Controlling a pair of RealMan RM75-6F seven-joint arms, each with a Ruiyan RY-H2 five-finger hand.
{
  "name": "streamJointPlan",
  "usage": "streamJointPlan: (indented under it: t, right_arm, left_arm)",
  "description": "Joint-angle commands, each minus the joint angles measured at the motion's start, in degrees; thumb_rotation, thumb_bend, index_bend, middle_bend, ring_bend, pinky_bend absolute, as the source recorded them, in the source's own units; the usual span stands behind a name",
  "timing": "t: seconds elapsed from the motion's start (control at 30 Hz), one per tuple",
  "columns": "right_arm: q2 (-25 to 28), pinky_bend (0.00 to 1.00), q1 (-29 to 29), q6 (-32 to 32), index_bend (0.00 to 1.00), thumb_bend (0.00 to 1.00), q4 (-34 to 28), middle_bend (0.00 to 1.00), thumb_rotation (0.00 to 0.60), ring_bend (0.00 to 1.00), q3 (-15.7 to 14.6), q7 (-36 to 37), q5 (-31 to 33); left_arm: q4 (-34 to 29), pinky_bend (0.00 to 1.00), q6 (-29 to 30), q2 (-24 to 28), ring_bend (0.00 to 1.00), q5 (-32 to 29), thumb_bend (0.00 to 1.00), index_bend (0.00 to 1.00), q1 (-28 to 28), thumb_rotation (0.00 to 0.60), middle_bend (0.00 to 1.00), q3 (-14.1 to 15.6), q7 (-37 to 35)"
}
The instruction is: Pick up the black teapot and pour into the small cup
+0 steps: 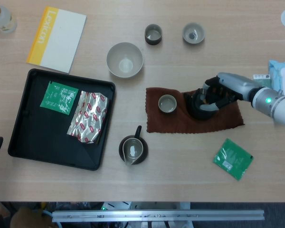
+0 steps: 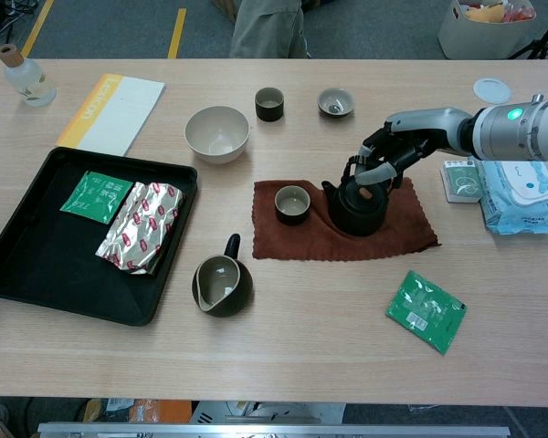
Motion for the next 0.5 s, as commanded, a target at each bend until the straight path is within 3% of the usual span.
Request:
streamJointPlan:
  t: [0.03,0.5]
  right_arm:
    - [-0.08,0.44,-0.85,-1.94,0.43,0.19,0.65,0.54,0.403,0.48,1.31,1.7,-0.97]
    - [-0.43,0.44,-4.25,-12.52,0.44,0.19,2.41,0.55,0.402,0.49,9.34,4.59,-1.77]
  left_arm:
    - [-0.04,0.17,-0.07,0.02,0.16,0.0,0.29,0.11,-0.05,0.6,0.15,-0.01,0.07]
    - [-0.48,0.17,-0.26,0.16,0.16,-0.08,0.29,0.11,-0.25,0.6,0.15,-0.09,0.49]
